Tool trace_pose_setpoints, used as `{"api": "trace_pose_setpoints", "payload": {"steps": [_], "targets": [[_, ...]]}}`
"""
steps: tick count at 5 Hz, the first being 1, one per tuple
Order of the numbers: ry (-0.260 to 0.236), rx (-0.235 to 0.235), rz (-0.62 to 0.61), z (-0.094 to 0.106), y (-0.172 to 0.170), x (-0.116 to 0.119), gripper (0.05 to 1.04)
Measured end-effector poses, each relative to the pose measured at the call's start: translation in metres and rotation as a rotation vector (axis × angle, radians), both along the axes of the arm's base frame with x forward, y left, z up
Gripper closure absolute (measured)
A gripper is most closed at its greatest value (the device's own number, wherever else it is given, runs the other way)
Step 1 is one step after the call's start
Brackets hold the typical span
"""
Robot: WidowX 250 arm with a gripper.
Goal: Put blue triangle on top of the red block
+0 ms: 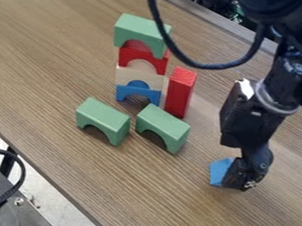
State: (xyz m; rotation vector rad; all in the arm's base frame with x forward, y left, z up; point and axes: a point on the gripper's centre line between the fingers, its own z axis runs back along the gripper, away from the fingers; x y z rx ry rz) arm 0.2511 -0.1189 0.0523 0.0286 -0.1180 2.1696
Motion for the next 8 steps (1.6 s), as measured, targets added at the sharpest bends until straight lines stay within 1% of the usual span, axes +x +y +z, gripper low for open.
{"api": "trace_pose_setpoints", "payload": {"steps": [1,2,3,4,5,6,7,8], "targets": [[-0.024,0.015,-0.020,-0.004,0.002,0.002,0.083],[-0.022,0.024,-0.005,-0.010,0.003,0.003,0.083],[-0.020,0.025,0.010,-0.011,0.003,0.003,0.083],[-0.015,0.006,0.019,-0.019,-0.001,0.004,0.083],[0.003,0.012,0.023,-0.025,-0.001,0.003,0.124],[0.004,0.008,0.026,-0.025,-0.002,0.002,0.405],[0.006,0.014,0.037,-0.024,0.000,0.002,0.552],[-0.030,0.020,0.012,-0.010,0.006,0.006,0.552]]}}
